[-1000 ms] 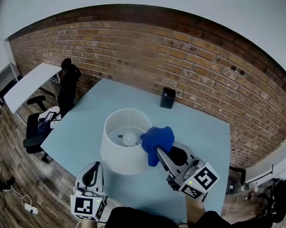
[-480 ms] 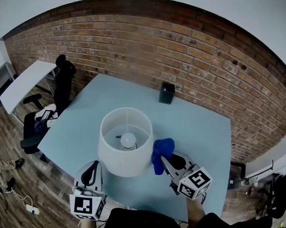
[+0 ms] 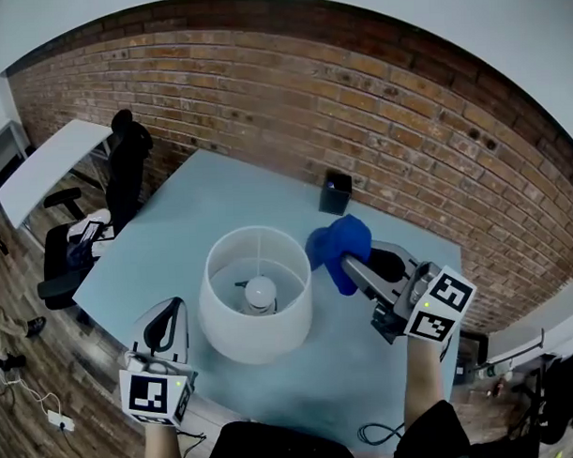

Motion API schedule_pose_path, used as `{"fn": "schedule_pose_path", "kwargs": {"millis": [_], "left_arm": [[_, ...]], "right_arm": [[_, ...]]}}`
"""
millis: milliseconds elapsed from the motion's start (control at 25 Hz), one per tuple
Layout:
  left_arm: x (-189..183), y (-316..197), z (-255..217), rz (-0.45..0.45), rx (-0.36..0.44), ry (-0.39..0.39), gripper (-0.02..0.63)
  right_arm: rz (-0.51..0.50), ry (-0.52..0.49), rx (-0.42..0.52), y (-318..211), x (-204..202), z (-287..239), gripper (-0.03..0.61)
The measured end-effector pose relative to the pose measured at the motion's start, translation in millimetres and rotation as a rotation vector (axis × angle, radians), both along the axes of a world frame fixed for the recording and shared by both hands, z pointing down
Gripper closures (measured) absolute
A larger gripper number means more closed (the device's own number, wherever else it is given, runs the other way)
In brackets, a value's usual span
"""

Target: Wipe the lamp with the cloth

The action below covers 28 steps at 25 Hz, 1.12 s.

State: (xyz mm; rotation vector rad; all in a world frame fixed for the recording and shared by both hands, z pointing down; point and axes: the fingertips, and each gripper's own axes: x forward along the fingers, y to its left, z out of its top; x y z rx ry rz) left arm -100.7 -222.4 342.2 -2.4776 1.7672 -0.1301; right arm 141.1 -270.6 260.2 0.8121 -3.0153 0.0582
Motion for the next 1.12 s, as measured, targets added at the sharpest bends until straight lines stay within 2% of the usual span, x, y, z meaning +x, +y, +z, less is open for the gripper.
{"fn": "schedule_pose_path", "kwargs": {"millis": [120, 240, 320, 480, 800, 920, 1120], "left_arm": [[-0.5, -8.0, -7.0, 0.0, 0.013, 0.005, 0.604], [1.6, -13.1, -3.1, 0.013, -0.012, 0.003, 0.604], [1.5, -15.7, 3.0, 0.016, -0.03, 0.0, 0.605], [-1.9, -21.1, 11.9, 0.008, -0.044, 0.01, 0.604], [-1.7, -28.7, 23.5, -0.004, -0.062, 0.012, 0.605], [-1.4, -29.7, 28.9, 0.009, -0.081, 0.006, 0.604], [-3.0, -33.5, 34.9, 0.012, -0.092, 0.014, 0.606]], "right_arm": [[-0.123, 0.003, -0.026, -5.0, -18.4, -19.6, 0.517], [-0.167, 0.064, -0.06, -14.3, -32.1, -6.2, 0.517], [-0.175, 0.086, -0.105, -20.4, -36.5, 11.6, 0.517], [-0.177, 0.048, -0.209, -33.0, -37.6, 42.2, 0.517], [-0.16, 0.126, -0.351, -52.5, -30.8, 106.1, 0.517], [-0.157, 0.171, -0.387, -56.7, -28.3, 125.4, 0.517], [-0.153, 0.126, -0.393, -63.3, -24.7, 119.8, 0.517]]}}
